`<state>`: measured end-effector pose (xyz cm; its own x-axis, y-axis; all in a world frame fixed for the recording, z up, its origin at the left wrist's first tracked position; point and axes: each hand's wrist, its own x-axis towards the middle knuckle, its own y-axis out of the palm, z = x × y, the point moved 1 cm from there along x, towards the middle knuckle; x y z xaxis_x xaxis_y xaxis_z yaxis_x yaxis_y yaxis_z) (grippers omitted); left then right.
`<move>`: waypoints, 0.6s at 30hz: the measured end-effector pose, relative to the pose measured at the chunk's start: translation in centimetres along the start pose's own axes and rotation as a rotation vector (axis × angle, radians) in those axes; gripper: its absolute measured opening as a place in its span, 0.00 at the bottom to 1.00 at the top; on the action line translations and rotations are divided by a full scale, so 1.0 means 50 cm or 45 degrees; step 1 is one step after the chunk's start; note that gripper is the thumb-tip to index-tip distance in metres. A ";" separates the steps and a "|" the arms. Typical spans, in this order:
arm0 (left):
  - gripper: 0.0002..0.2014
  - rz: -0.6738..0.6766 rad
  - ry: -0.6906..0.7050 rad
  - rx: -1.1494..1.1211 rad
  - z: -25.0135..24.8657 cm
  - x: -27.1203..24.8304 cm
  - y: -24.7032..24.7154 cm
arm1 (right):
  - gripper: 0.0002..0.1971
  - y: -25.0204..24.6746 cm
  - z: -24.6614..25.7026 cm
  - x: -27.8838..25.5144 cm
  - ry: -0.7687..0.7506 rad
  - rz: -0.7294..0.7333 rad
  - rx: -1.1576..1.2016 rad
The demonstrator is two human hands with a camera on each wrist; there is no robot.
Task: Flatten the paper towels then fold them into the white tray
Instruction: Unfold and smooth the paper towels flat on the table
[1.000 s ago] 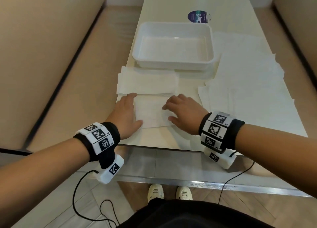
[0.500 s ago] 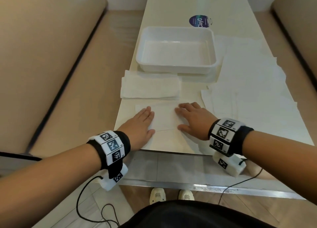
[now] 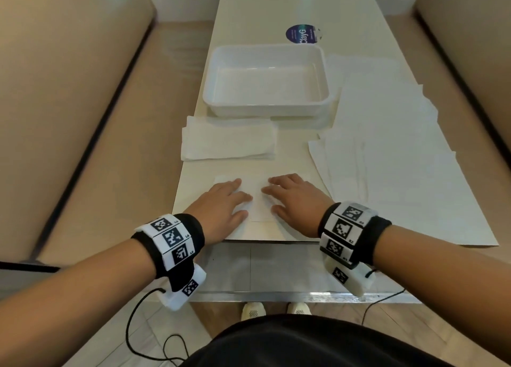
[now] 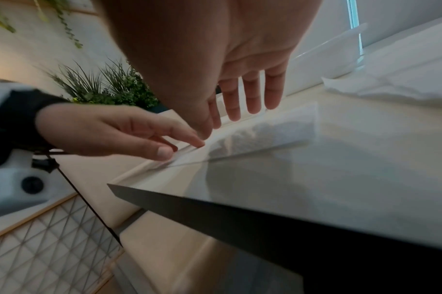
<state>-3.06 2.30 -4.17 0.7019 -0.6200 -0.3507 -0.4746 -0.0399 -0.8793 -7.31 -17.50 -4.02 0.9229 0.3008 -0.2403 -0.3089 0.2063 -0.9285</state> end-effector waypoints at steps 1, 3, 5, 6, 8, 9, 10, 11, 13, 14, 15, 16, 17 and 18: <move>0.21 -0.015 -0.008 -0.019 0.000 0.002 -0.003 | 0.25 0.004 0.000 0.002 0.019 0.016 -0.012; 0.19 -0.026 -0.025 -0.002 0.002 0.003 -0.009 | 0.26 0.006 -0.005 0.001 0.049 0.036 -0.038; 0.18 -0.025 -0.046 0.022 0.008 0.000 -0.014 | 0.27 0.003 -0.013 -0.004 0.072 0.059 -0.046; 0.18 -0.021 -0.061 0.018 0.011 -0.003 -0.016 | 0.28 0.001 -0.017 -0.008 0.084 0.071 -0.043; 0.19 -0.008 -0.091 0.005 0.019 -0.011 -0.018 | 0.28 -0.003 -0.025 -0.016 0.098 0.091 -0.042; 0.19 0.001 -0.108 0.006 0.022 -0.016 -0.019 | 0.28 -0.005 -0.028 -0.019 0.099 0.097 -0.049; 0.19 0.008 -0.129 0.011 0.026 -0.021 -0.020 | 0.28 -0.006 -0.029 -0.021 0.095 0.101 -0.061; 0.19 0.013 -0.152 0.016 0.029 -0.026 -0.022 | 0.28 -0.007 -0.028 -0.022 0.087 0.102 -0.072; 0.19 0.009 -0.192 0.014 0.034 -0.034 -0.025 | 0.28 -0.008 -0.021 -0.020 0.068 0.102 -0.085; 0.19 0.002 -0.203 0.010 0.035 -0.037 -0.027 | 0.28 -0.008 -0.016 -0.017 0.062 0.103 -0.088; 0.20 -0.005 -0.204 0.004 0.034 -0.040 -0.028 | 0.28 -0.008 -0.010 -0.013 0.061 0.104 -0.092; 0.21 -0.016 -0.194 -0.002 0.031 -0.041 -0.028 | 0.28 -0.007 -0.005 -0.010 0.062 0.104 -0.096; 0.22 -0.027 -0.170 -0.007 0.025 -0.040 -0.028 | 0.28 -0.005 -0.001 -0.006 0.064 0.101 -0.101; 0.23 -0.035 -0.134 -0.014 0.017 -0.038 -0.027 | 0.28 -0.004 0.003 -0.004 0.068 0.099 -0.105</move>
<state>-3.29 4.17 -2.58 0.7664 -0.5330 -0.3587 -0.4598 -0.0651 -0.8856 -7.49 -17.46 -3.76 0.9085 0.2624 -0.3252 -0.3622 0.1065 -0.9260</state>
